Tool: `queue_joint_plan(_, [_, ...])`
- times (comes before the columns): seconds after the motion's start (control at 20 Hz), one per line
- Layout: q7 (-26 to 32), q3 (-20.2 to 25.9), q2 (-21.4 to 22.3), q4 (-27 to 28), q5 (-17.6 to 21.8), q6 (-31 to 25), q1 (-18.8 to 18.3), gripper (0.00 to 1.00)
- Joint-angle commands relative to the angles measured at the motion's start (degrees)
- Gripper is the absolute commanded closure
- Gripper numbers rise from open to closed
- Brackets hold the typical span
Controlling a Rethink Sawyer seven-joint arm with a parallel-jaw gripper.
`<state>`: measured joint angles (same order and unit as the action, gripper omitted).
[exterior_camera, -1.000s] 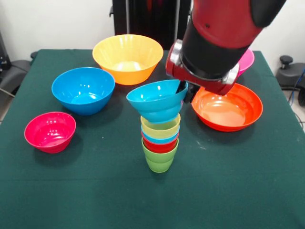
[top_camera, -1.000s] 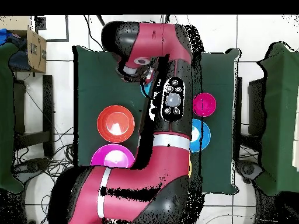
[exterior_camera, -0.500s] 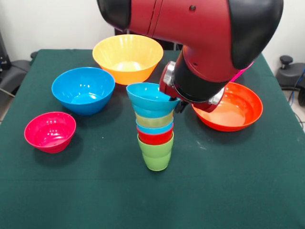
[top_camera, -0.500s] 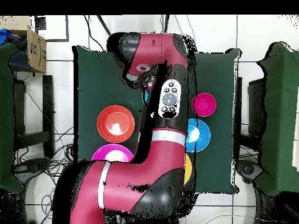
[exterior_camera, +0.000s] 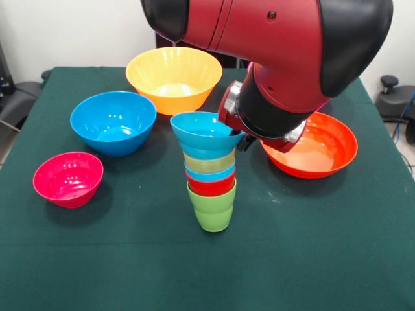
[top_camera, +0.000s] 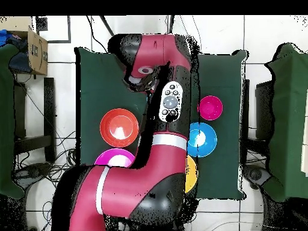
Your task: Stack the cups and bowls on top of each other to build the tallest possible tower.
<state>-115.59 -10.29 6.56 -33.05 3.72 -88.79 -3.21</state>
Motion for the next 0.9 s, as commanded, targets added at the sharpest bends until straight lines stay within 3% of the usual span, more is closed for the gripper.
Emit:
queue_joint_plan(0.05, [-10.3, 4.0, -3.7, -1.1, -1.5, 4.0, 0.8, 1.00])
queue_joint_plan(0.25, [-9.6, 4.4, -4.4, 1.2, -2.4, 2.2, 0.6, 1.00])
queue_joint_plan(0.9, [-7.2, 5.0, -4.3, 0.8, -5.7, 5.2, 0.4, 1.00])
